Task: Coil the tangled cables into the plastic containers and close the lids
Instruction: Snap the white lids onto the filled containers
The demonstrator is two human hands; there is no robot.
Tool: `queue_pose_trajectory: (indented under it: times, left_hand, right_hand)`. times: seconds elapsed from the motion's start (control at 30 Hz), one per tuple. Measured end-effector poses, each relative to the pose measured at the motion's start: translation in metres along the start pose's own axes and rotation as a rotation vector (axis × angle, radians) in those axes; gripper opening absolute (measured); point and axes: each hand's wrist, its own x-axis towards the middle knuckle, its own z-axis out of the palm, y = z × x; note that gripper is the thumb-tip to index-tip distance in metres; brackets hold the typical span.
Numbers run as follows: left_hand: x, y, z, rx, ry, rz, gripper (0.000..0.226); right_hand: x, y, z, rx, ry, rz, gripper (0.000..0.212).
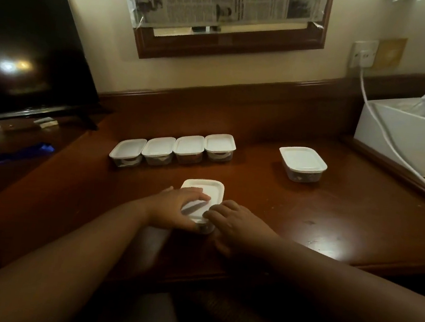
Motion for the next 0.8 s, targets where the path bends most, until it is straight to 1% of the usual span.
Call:
queue_pose_trajectory:
  times: [0.07, 0.1, 0.13, 0.2, 0.27, 0.43, 0.47, 0.53, 0.57, 0.63, 0.73, 0.8]
  left_hand:
    - [-0.002, 0.005, 0.013, 0.08, 0.01, 0.012, 0.089]
    - [-0.002, 0.007, 0.02, 0.114, 0.018, -0.008, 0.094]
    - [-0.001, 0.009, 0.027, 0.149, 0.031, -0.031, 0.095]
    - [0.004, 0.01, 0.038, 0.218, 0.094, -0.063, 0.086]
    - [0.007, 0.008, 0.043, 0.258, 0.152, -0.071, 0.078]
    - [0.012, 0.0, 0.043, 0.323, 0.211, -0.118, 0.08]
    - [0.013, -0.002, 0.043, 0.322, 0.226, -0.134, 0.08]
    - [0.016, -0.008, 0.041, 0.315, 0.25, -0.159, 0.079]
    - [0.018, -0.011, 0.04, 0.313, 0.259, -0.17, 0.079]
    - [0.021, -0.017, 0.039, 0.308, 0.27, -0.195, 0.079]
    - [0.025, -0.027, 0.036, 0.293, 0.284, -0.223, 0.079]
    - [0.026, -0.033, 0.034, 0.287, 0.297, -0.238, 0.078]
  right_hand:
    - [0.0, 0.003, -0.007, 0.09, 0.001, -0.008, 0.055]
    - [-0.002, 0.005, -0.011, 0.131, 0.036, -0.003, 0.053]
    - [-0.003, 0.008, -0.015, 0.163, 0.085, 0.011, 0.051]
    - [-0.005, 0.019, -0.022, 0.158, 0.157, 0.078, 0.048]
    - [-0.003, 0.04, -0.028, 0.072, 0.145, 0.215, 0.054]
    - [-0.002, 0.118, -0.036, -0.202, 0.075, 0.666, 0.068]
    - [-0.004, 0.132, -0.034, -0.227, 0.044, 0.737, 0.074]
    - [-0.008, 0.154, -0.031, -0.251, -0.006, 0.814, 0.08]
    - [-0.007, 0.161, -0.029, -0.263, -0.028, 0.824, 0.078]
    - [-0.005, 0.163, -0.025, -0.276, -0.09, 0.805, 0.069]
    - [0.007, 0.145, -0.017, -0.26, -0.197, 0.705, 0.056]
    - [0.015, 0.128, -0.014, -0.264, -0.154, 0.615, 0.053]
